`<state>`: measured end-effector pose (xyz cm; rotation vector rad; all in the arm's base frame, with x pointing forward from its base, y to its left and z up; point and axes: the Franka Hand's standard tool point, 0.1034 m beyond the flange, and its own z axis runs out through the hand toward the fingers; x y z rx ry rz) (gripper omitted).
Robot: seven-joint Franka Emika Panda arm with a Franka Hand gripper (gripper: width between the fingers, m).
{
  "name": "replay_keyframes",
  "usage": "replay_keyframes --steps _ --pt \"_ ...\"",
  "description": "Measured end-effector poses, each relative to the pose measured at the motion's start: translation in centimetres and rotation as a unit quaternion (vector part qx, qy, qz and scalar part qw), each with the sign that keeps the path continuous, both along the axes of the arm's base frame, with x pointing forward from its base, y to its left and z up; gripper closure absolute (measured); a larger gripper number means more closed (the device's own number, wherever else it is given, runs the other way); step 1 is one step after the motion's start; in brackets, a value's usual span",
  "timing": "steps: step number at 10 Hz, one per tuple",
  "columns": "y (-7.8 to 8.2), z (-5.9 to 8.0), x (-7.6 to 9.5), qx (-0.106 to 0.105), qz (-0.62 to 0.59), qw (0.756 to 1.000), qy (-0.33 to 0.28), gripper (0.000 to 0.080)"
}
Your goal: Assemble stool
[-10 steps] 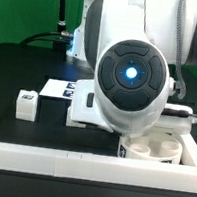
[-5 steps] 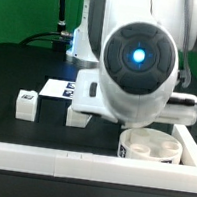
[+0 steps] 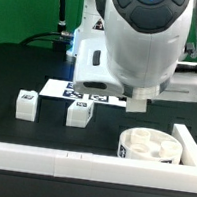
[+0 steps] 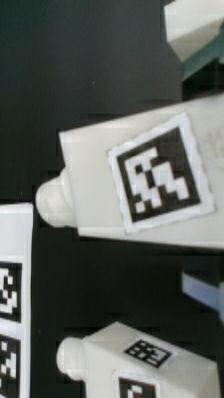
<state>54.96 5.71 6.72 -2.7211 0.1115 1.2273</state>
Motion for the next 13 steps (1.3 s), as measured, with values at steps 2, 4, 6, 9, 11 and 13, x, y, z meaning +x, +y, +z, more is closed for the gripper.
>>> replay_keyframes --steps 2,4,6,9,11,13 --pt "0.2 0.1 2.1 -0.011 -0.013 0.991 -0.130 0.0474" --pt "0.3 1.9 3.6 -0.022 -0.024 0.973 -0.230 0.0474" --pt "0.1 3.5 4.6 -0.035 -0.034 0.942 -0.333 0.0474" --pt "0.1 3.4 5.5 -0.051 -0.044 0.883 -0.464 0.0473" --pt "1.6 4.3 5.2 -0.055 -0.052 0.842 -0.534 0.0472" --pt "3.0 5.9 5.9 -0.053 -0.066 0.775 -0.626 0.0472"
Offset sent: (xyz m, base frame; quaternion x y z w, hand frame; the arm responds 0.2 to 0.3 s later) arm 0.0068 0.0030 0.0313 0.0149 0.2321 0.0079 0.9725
